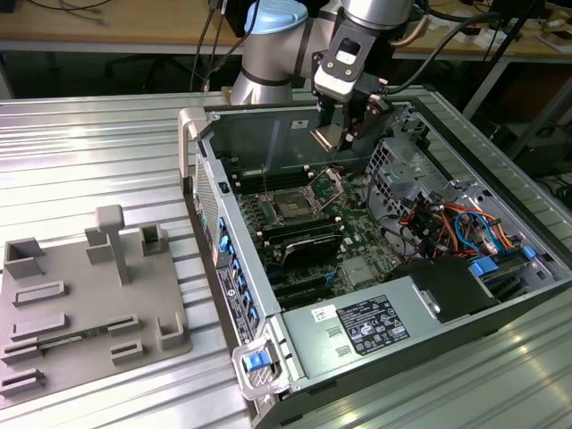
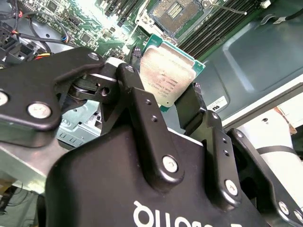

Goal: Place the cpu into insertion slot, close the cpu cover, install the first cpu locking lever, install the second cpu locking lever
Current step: 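Place the cpu into insertion slot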

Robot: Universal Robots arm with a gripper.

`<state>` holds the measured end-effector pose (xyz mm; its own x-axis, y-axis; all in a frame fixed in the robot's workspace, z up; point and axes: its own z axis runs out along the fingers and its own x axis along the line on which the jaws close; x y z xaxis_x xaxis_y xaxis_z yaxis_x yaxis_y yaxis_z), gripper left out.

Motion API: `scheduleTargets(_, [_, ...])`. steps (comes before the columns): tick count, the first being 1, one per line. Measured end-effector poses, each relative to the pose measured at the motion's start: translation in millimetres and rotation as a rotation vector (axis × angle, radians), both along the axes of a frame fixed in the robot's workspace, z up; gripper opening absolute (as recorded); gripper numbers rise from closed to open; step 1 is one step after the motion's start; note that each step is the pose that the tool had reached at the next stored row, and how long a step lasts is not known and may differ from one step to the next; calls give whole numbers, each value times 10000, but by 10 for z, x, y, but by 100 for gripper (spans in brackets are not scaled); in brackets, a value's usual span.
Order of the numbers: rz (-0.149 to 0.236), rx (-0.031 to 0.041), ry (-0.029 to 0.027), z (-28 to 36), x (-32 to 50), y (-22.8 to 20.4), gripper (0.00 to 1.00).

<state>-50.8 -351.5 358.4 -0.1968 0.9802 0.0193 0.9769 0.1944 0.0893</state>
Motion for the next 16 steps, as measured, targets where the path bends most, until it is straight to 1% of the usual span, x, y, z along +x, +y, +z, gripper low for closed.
scheduleTargets(4, [-254,0,0,-1,-4,0,55])
scheduleTargets(9, [-718,0,1,-2,-13,0,55])
scheduleTargets(16, [-1155,0,0,-3,-20,0,55])
